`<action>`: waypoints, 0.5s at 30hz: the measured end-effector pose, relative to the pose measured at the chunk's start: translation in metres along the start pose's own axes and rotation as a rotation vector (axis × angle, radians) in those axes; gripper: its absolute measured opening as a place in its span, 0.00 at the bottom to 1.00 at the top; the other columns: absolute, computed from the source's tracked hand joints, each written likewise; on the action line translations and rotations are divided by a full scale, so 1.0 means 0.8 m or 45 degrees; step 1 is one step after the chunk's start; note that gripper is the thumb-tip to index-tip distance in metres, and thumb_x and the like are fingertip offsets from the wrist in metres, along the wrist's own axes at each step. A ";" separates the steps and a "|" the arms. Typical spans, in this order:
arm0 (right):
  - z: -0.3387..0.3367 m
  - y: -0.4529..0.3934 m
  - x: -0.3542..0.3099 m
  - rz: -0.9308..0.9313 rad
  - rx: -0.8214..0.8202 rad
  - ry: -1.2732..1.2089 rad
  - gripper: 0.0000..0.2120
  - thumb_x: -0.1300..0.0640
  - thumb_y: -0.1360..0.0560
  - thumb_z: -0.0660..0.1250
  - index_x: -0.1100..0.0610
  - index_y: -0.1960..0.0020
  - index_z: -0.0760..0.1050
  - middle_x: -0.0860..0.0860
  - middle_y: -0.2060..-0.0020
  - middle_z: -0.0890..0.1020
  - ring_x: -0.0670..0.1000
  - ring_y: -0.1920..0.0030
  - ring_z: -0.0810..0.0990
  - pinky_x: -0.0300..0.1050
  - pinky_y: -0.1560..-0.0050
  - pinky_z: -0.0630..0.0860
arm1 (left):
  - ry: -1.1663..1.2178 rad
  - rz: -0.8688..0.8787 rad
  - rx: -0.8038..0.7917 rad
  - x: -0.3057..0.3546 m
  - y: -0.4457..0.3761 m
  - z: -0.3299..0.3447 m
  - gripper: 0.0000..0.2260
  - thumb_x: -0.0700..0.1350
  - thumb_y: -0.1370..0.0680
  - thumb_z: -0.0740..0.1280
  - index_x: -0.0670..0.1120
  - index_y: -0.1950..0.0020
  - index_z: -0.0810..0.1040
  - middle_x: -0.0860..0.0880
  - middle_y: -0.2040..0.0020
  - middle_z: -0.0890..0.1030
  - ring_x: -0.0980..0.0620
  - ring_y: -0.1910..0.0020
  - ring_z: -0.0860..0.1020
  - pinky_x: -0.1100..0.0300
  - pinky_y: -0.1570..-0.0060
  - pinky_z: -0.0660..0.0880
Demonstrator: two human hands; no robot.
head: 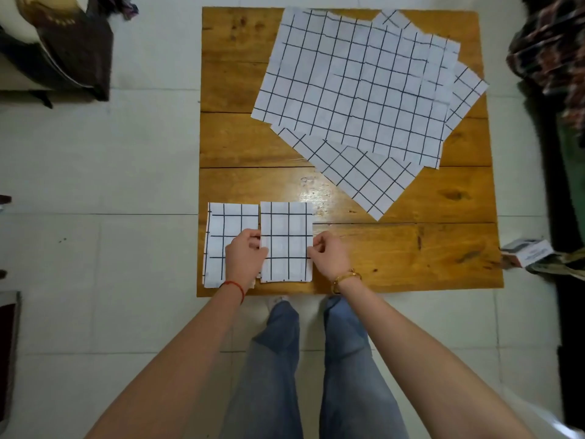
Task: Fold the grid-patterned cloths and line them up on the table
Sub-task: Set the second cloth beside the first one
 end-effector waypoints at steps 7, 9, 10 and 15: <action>0.014 0.000 -0.010 -0.054 -0.026 0.322 0.05 0.56 0.25 0.65 0.56 0.51 0.74 0.49 0.62 0.78 0.51 0.60 0.79 0.46 0.58 0.79 | -0.117 0.044 -0.017 -0.006 -0.002 -0.005 0.18 0.40 0.25 0.71 0.44 0.36 0.75 0.46 0.47 0.81 0.50 0.52 0.79 0.59 0.51 0.79; 0.016 0.000 -0.007 -0.049 -0.037 0.380 0.06 0.55 0.25 0.64 0.56 0.50 0.74 0.50 0.61 0.80 0.51 0.60 0.79 0.47 0.59 0.80 | -0.168 0.063 -0.010 -0.007 -0.002 -0.006 0.18 0.41 0.25 0.71 0.45 0.36 0.75 0.46 0.47 0.81 0.50 0.53 0.79 0.56 0.49 0.80; 0.017 -0.001 -0.006 -0.050 -0.047 0.402 0.06 0.55 0.25 0.64 0.56 0.50 0.74 0.51 0.60 0.80 0.51 0.60 0.79 0.47 0.59 0.80 | -0.190 0.074 -0.006 -0.007 -0.001 -0.007 0.18 0.41 0.25 0.71 0.45 0.36 0.75 0.46 0.47 0.81 0.50 0.53 0.79 0.57 0.50 0.79; 0.017 -0.004 0.001 -0.076 -0.103 0.463 0.04 0.55 0.25 0.64 0.54 0.52 0.74 0.50 0.60 0.81 0.50 0.60 0.79 0.47 0.59 0.80 | -0.362 0.139 0.016 -0.003 0.002 -0.014 0.15 0.45 0.24 0.70 0.47 0.38 0.76 0.49 0.48 0.81 0.53 0.57 0.78 0.64 0.58 0.76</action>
Point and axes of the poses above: each hand's wrist, its own y-axis away from the middle knuckle, its own z-axis out of the palm, x = y × z, the point moved 7 cm from there along -y, towards the middle knuckle
